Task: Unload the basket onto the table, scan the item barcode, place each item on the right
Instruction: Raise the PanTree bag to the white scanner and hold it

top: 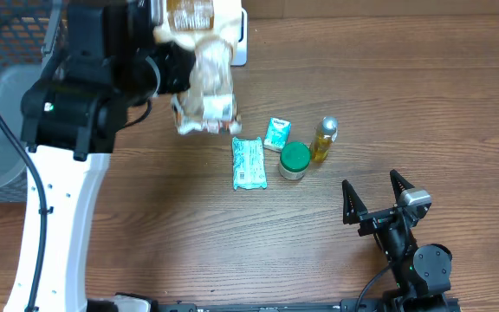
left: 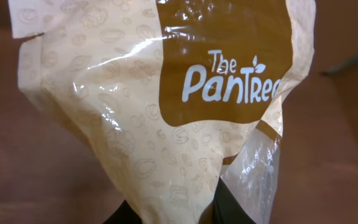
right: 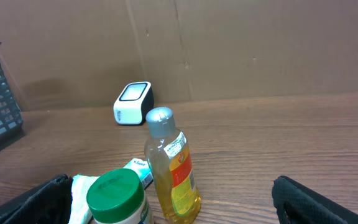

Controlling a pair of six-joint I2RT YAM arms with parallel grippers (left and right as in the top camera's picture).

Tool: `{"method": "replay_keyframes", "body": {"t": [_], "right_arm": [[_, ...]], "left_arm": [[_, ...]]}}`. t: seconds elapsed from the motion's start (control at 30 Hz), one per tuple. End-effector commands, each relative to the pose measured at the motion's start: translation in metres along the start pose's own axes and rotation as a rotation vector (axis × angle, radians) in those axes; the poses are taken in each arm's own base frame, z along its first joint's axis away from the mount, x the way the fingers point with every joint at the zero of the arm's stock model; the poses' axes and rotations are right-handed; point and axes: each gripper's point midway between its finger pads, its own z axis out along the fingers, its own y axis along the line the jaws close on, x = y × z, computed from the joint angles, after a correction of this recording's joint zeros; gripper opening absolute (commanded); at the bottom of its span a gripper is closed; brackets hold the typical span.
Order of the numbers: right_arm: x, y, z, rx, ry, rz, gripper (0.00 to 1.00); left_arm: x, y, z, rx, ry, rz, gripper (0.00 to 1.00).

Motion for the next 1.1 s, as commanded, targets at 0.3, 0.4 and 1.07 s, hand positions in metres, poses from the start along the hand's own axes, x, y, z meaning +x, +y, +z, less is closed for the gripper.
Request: {"method": "replay_keyframes", "body": {"t": [0.3, 0.4, 1.07], "right_arm": [[0.002, -0.003, 0.0, 0.012, -0.004, -0.004, 1.0], [0.002, -0.003, 0.0, 0.012, -0.004, -0.004, 1.0], [0.002, -0.003, 0.0, 0.012, -0.004, -0.004, 1.0]], "left_arm": [[-0.053, 0.01, 0.118, -0.514, -0.233, 0.46, 0.05], [-0.057, 0.008, 0.147, -0.612, -0.27, 0.563, 0.04], [-0.038, -0.01, 0.312, -0.842, -0.439, 1.206, 0.04]]}}
